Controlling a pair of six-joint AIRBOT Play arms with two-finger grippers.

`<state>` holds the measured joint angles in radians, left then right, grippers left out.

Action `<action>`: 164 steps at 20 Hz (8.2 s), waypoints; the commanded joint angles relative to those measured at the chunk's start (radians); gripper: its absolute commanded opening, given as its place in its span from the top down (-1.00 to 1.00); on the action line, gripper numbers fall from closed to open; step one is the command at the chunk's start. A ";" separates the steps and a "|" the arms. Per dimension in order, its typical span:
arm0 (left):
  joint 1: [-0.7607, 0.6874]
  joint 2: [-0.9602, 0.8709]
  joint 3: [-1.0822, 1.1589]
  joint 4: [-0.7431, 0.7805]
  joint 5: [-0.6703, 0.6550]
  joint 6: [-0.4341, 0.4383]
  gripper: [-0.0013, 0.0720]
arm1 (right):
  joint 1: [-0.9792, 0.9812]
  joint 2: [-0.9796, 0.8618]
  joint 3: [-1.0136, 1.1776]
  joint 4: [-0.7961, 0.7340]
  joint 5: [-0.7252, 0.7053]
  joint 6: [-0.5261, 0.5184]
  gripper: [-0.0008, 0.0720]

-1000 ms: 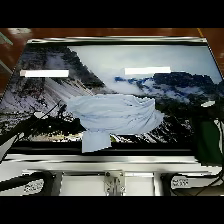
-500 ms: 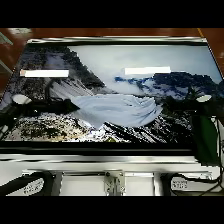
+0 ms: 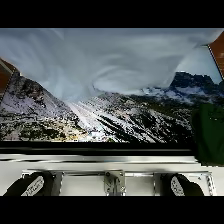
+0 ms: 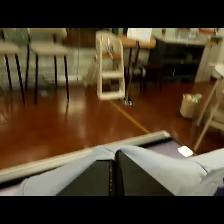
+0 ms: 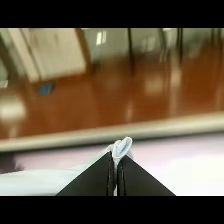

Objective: Fold the shirts.

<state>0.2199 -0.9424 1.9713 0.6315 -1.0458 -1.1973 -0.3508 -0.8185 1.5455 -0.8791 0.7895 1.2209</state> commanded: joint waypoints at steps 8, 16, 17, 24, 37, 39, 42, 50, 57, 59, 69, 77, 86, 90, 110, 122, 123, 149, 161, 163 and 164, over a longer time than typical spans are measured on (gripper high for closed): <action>0.062 0.229 0.045 0.371 -0.102 -0.083 0.87 | -0.003 0.266 0.156 -0.406 0.298 0.140 0.78; 0.062 0.105 -0.217 0.439 -0.212 -0.083 0.87 | -0.002 -0.113 0.142 -0.434 0.702 0.165 0.78; 0.062 0.071 -0.270 0.439 -0.212 -0.079 0.87 | -0.002 -0.179 0.113 -0.430 0.719 0.171 0.78; 0.059 -0.326 -0.492 0.420 -0.128 -0.080 0.87 | 0.096 -0.678 -0.083 -0.349 0.322 0.217 0.78; -0.100 -0.766 -0.493 0.246 -0.042 -0.140 0.88 | 0.242 -0.851 -0.083 -0.283 -0.082 0.349 0.78; -0.108 -0.776 -0.492 0.251 -0.064 -0.236 0.72 | 0.256 -0.862 -0.083 -0.275 0.018 0.347 0.74; -0.048 -0.774 -0.422 0.259 -0.275 -0.282 -0.59 | 0.235 -0.819 -0.056 -0.277 0.104 0.316 -0.80; 0.103 -0.537 -0.630 0.476 -0.556 -0.268 -0.24 | 0.007 -0.690 -0.108 -0.488 0.709 0.237 -0.80; 0.013 -0.432 -1.270 0.087 -0.201 -0.104 -0.30 | -0.013 -0.690 -0.324 -0.226 0.586 0.194 -0.80; -0.052 -0.452 -1.320 0.011 -0.095 -0.074 -0.30 | -0.014 -0.690 -0.328 -0.227 0.567 0.186 -0.80; -0.206 -0.554 -1.323 -0.139 0.070 -0.054 0.84 | -0.014 -0.692 -0.333 -0.315 0.565 0.166 -0.83; -0.104 -0.377 -1.317 -0.122 -0.004 0.024 0.88 | -0.122 -0.752 -0.496 -0.231 0.583 0.141 -0.83; -0.077 -0.275 -1.317 -0.116 -0.039 0.038 0.88 | 0.016 -0.874 -0.497 -0.215 0.566 0.158 -0.81; -0.066 -0.256 -1.262 -0.086 -0.076 0.038 0.88 | 0.117 -0.876 -0.491 -0.213 0.561 0.157 0.71; -0.006 0.282 0.132 0.473 -0.127 -0.173 0.88 | 0.131 0.242 0.338 -0.434 0.341 0.108 0.78; -0.006 0.337 -0.285 0.521 -0.490 -0.188 0.88 | 0.131 0.006 0.260 -0.507 1.065 0.217 0.78; -0.006 0.337 -0.396 0.522 -0.489 -0.188 0.88 | 0.132 -0.016 0.180 -0.507 1.056 0.243 0.78; -0.122 -0.722 -0.667 0.324 0.402 -0.010 0.88 | 0.325 -0.888 -0.304 -0.348 -0.460 0.311 0.78; -0.030 -0.659 -0.659 0.396 -0.285 -0.025 0.88 | 0.246 -0.766 -0.305 -0.361 0.113 0.312 0.78; -0.042 -0.660 -0.661 0.399 -0.303 -0.039 0.88 | 0.246 -0.776 -0.306 -0.389 0.193 0.312 0.78; -0.049 -0.661 -0.661 0.401 -0.304 -0.053 0.88 | 0.246 -0.785 -0.306 -0.390 0.213 0.312 0.78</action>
<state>0.1757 -1.6054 1.3117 1.0225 -1.2705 -1.2255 -0.0971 -1.5993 1.2404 -1.2526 0.8623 1.5330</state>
